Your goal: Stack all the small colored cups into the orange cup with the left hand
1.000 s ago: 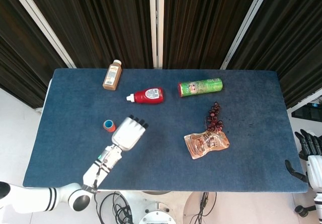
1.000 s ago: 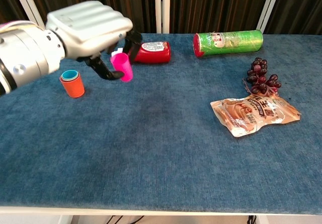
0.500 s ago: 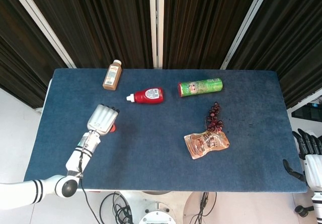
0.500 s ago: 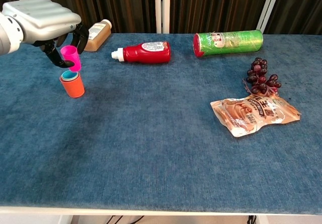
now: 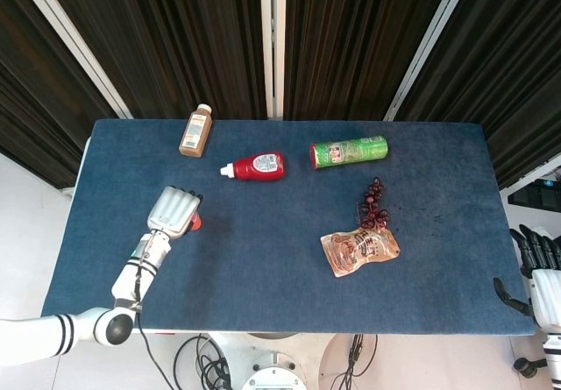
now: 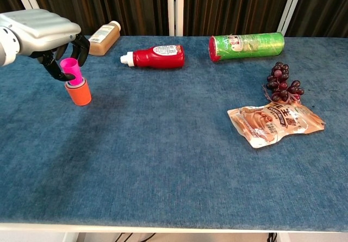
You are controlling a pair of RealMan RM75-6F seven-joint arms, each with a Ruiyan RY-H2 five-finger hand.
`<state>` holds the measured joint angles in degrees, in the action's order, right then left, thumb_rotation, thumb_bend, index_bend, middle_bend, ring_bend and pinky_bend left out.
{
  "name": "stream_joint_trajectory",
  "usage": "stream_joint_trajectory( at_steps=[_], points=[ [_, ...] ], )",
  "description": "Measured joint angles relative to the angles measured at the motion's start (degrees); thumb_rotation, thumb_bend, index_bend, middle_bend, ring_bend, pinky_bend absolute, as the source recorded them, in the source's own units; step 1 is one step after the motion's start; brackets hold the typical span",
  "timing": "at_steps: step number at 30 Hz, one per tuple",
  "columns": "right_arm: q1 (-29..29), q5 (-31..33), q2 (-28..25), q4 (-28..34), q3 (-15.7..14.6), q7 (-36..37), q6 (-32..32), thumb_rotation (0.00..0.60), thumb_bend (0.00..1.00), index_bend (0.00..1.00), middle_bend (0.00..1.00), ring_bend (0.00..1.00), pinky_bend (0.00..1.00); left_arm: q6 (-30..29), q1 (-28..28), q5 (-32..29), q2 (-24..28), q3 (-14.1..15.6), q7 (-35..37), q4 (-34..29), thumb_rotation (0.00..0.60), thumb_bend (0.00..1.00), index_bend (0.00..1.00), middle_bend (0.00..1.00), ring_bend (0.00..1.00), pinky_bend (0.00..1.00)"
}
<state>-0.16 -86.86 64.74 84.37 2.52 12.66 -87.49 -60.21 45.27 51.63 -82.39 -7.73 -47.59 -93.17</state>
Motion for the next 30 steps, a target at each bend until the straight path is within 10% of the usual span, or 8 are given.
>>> stream_joint_trajectory(
  at_steps=[6, 19, 30],
  points=[
    [0.0, 0.1, 0.0, -0.1, 0.0, 0.2, 0.1, 0.600, 0.28, 0.00, 0.00, 0.00, 0.00, -0.5, -0.1, 0.9, -0.5, 0.5, 2.0, 0.9, 0.600, 0.18, 0.16, 0.23, 0.30, 0.37],
    [-0.3, -0.7, 0.0, -0.9, 0.2, -0.6, -1.6, 0.600, 0.28, 0.00, 0.00, 0.00, 0.00, -11.1, -4.7, 6.2, 2.5, 2.0, 3.7, -4.3, 0.600, 0.10, 0.11, 0.10, 0.02, 0.11],
    [-1.1, -4.3, 2.4, -6.8, 0.2, -5.4, -6.8, 0.600, 0.23, 0.00, 0.00, 0.00, 0.00, -33.6, -27.1, 30.4, 10.2, 18.4, 23.1, -4.4, 0.600, 0.08, 0.05, 0.04, 0.00, 0.05]
  ],
)
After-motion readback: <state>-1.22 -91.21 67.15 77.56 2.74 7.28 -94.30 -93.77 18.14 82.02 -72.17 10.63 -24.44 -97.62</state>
